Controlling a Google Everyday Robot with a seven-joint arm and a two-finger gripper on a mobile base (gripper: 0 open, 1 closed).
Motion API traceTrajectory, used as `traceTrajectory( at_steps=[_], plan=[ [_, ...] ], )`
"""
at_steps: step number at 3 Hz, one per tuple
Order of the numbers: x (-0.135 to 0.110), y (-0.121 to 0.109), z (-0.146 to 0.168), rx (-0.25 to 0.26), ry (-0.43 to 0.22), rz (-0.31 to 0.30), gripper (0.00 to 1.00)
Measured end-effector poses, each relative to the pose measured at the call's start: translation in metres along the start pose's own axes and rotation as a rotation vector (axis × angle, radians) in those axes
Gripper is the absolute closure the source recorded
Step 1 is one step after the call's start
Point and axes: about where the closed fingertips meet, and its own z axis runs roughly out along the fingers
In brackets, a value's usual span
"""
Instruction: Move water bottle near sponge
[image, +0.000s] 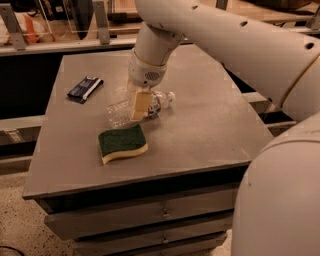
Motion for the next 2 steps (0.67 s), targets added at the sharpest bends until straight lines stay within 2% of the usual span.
traceTrajectory(
  at_steps=[2],
  plan=[
    [0.0008,-0.0079,0.0027,-0.014,0.009,-0.002,0.12]
  ],
)
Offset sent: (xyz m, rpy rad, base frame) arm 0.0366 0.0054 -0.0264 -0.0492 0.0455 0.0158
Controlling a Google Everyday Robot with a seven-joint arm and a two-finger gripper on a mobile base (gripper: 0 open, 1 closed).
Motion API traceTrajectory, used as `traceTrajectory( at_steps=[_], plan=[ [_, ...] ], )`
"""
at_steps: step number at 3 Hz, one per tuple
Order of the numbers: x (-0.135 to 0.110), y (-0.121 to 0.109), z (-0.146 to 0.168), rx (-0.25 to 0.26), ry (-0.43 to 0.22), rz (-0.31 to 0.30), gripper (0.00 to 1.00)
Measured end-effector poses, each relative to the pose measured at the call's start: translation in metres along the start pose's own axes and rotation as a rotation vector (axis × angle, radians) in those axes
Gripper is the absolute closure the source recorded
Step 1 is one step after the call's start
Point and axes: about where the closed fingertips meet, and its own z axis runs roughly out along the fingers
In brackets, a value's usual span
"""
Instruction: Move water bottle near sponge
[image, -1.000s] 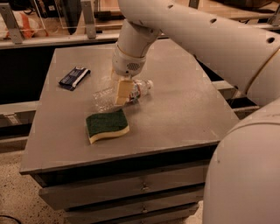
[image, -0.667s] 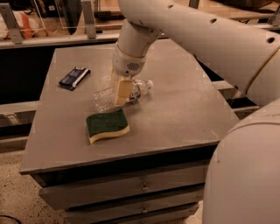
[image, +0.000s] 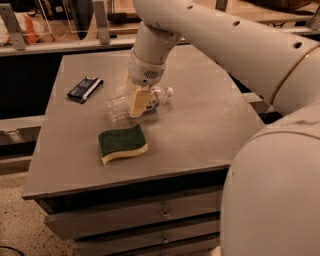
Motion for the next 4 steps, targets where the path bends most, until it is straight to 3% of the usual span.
traceTrajectory(
  at_steps=[1,3,4],
  plan=[
    [0.004,-0.009,0.011,-0.022,0.007,-0.002,0.00],
    [0.010,-0.011,0.011,-0.035,-0.015,-0.032,0.00],
    [0.015,-0.005,-0.007,-0.003,-0.011,-0.029,0.00]
  ],
)
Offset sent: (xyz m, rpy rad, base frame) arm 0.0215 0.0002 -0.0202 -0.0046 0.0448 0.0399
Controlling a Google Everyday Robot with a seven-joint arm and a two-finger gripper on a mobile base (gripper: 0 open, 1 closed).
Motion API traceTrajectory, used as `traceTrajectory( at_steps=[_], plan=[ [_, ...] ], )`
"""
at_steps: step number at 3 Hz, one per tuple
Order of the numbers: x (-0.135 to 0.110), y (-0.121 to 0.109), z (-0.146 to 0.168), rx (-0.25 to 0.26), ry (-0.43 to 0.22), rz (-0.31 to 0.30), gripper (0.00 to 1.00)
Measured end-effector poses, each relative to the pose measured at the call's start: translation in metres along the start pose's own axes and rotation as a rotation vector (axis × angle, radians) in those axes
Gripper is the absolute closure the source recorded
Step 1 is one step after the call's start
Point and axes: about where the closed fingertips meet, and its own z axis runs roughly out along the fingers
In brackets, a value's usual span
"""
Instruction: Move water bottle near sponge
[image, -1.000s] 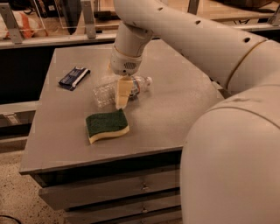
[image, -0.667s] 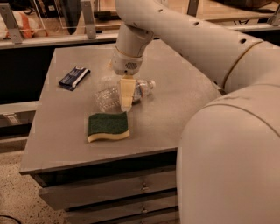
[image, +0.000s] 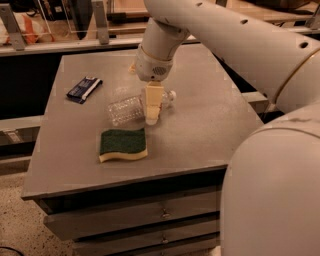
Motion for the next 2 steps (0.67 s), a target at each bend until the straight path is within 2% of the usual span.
traceTrajectory(
  at_steps=[1,2],
  plan=[
    [0.004,0.014,-0.028,0.038,0.004,0.007,0.00],
    [0.024,0.025,-0.047,0.088,0.064,0.105,0.00]
  ],
)
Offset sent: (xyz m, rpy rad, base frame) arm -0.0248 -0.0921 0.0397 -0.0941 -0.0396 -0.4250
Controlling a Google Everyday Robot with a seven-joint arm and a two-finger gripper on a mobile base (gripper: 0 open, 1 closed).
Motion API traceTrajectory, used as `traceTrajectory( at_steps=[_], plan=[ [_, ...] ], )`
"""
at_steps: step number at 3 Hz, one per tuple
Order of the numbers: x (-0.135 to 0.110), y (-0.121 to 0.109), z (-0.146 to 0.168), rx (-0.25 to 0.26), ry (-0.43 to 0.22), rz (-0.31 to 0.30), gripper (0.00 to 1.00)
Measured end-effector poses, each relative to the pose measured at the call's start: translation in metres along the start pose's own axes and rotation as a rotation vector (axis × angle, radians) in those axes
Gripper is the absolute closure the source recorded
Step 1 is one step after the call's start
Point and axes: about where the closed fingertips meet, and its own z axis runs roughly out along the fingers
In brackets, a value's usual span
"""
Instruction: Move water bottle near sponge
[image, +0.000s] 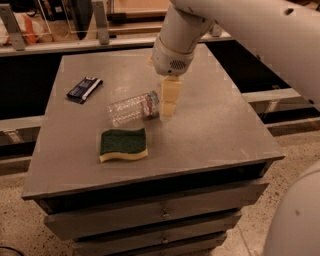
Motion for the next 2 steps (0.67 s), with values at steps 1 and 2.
traceTrajectory(
  at_steps=[1,2],
  plan=[
    [-0.0006,0.0007,0.0001,0.000,0.001,0.058,0.00],
    [-0.0006,0.0007,0.0001,0.000,0.001,0.058,0.00]
  ],
)
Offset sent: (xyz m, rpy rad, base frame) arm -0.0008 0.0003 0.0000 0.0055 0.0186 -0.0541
